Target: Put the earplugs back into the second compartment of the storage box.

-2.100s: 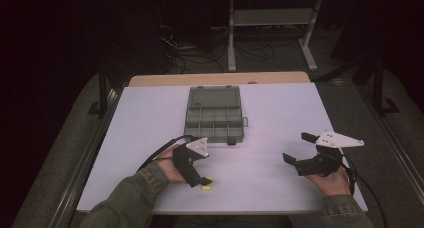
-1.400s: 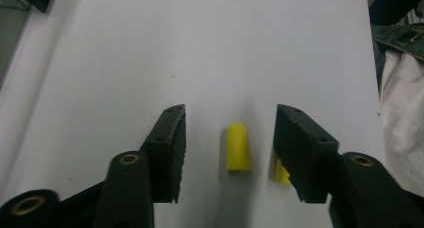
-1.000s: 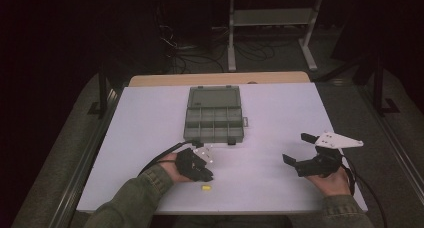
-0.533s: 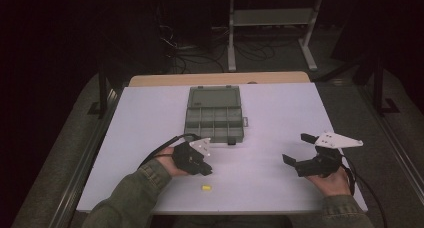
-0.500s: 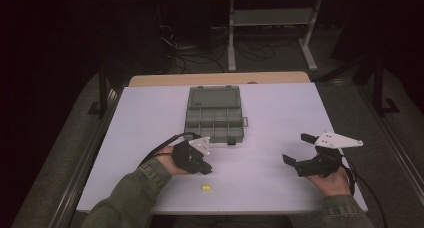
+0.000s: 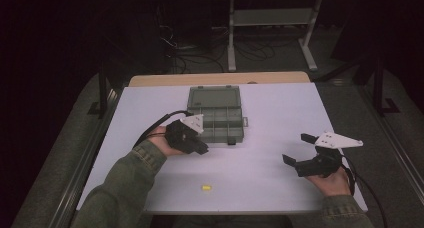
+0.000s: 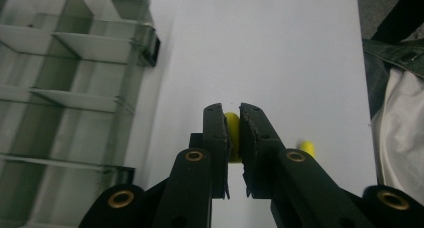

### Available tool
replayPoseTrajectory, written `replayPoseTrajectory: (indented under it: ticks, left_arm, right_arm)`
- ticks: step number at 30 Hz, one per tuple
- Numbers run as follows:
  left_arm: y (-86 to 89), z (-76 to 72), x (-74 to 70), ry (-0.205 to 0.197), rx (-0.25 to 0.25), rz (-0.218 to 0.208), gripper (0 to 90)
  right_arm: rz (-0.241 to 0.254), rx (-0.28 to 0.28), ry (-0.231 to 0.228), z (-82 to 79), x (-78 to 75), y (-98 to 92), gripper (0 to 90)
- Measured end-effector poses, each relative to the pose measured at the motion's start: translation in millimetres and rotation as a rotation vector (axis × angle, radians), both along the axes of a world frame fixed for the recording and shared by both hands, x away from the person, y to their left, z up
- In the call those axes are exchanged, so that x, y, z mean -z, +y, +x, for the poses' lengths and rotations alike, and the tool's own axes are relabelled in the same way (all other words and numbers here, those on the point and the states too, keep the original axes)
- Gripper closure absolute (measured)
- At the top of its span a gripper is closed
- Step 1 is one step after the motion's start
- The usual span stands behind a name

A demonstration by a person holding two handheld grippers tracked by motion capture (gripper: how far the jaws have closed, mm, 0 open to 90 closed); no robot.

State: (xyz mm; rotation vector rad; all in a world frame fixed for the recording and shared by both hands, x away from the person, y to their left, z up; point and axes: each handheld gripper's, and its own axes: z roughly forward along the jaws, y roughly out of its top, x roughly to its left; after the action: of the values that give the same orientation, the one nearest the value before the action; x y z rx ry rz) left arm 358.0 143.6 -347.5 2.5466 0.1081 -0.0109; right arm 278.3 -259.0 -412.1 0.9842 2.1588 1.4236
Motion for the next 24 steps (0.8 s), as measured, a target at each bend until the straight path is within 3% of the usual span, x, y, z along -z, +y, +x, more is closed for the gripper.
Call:
replayPoseTrajectory:
  ticks: [9, 13, 17, 24]
  left_arm:
    - [-5.3, 19.4, -28.3, -0.051, -0.002, -0.001, 82.4]
    - [-8.8, 27.6, -31.9, -0.061, -0.009, 0.011, 82.4]
    - [-12.4, 42.1, -37.7, -0.067, -0.020, -0.012, 82.5]
    - [-11.4, 63.4, -34.9, -0.071, -0.063, -0.010, 82.2]
  right_arm:
    - [-0.003, -0.003, 0.000, 0.4, 0.4, 0.0, 0.0]
    - [-0.005, -0.004, 0.003, 0.4, 0.3, 0.1, 0.0]
    - [-0.006, -0.007, 0.005, 0.5, 0.7, 0.4, 0.0]
    - [-0.004, -0.006, 0.008, 0.5, 1.5, -0.4, 0.0]
